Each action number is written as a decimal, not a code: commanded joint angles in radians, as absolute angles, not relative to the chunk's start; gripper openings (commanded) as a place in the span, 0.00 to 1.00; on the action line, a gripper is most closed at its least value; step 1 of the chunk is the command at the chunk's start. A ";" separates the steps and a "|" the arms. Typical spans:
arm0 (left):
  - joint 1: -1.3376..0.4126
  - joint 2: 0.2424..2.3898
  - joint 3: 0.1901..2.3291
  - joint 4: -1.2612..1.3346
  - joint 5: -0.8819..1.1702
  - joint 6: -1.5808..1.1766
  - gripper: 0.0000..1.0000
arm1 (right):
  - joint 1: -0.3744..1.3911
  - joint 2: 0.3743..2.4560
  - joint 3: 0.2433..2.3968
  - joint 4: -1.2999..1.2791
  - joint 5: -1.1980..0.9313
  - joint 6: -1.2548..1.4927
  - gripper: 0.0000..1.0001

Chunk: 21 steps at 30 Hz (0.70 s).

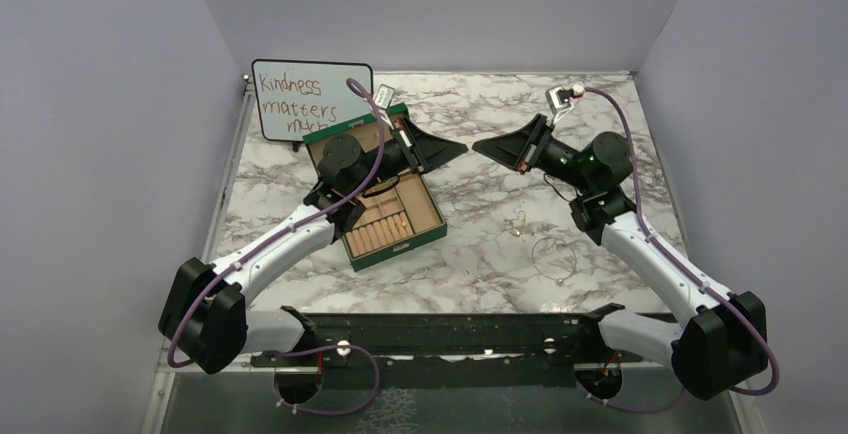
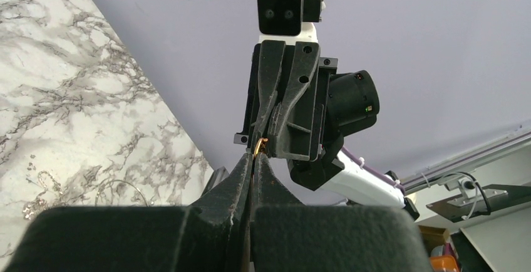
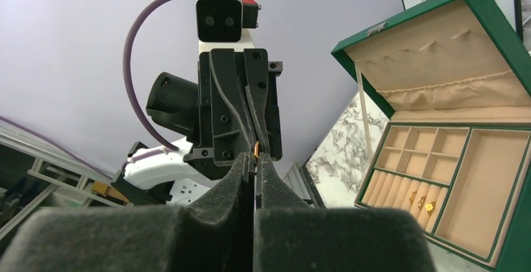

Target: Organize the mixed jewelry

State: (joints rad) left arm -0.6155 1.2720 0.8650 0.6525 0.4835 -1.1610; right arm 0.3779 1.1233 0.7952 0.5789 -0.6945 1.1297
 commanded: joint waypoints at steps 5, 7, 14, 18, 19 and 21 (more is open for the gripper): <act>-0.611 1.260 0.846 0.663 0.465 -1.130 0.21 | 0.381 1.128 0.805 0.571 -0.703 1.122 0.01; -0.610 1.246 0.829 0.648 0.450 -1.116 0.43 | 0.380 1.129 0.812 0.530 -0.697 1.102 0.01; -0.585 1.121 0.746 0.392 0.268 -0.966 0.73 | 0.397 1.145 0.856 0.231 -0.601 0.932 0.01; -0.579 1.036 0.762 0.065 0.007 -0.826 0.77 | 0.483 1.196 0.906 0.071 -0.475 0.841 0.01; -0.579 1.012 0.767 0.014 -0.063 -0.795 0.78 | 0.516 1.216 0.922 0.036 -0.431 0.822 0.01; -0.579 0.964 0.775 -0.086 -0.198 -0.735 0.78 | 0.582 1.260 0.960 -0.045 -0.339 0.798 0.01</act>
State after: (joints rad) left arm -0.5838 1.0580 0.7498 0.2173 0.1467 -0.9157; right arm 0.4767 1.1969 0.8837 0.1799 -0.5354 0.9112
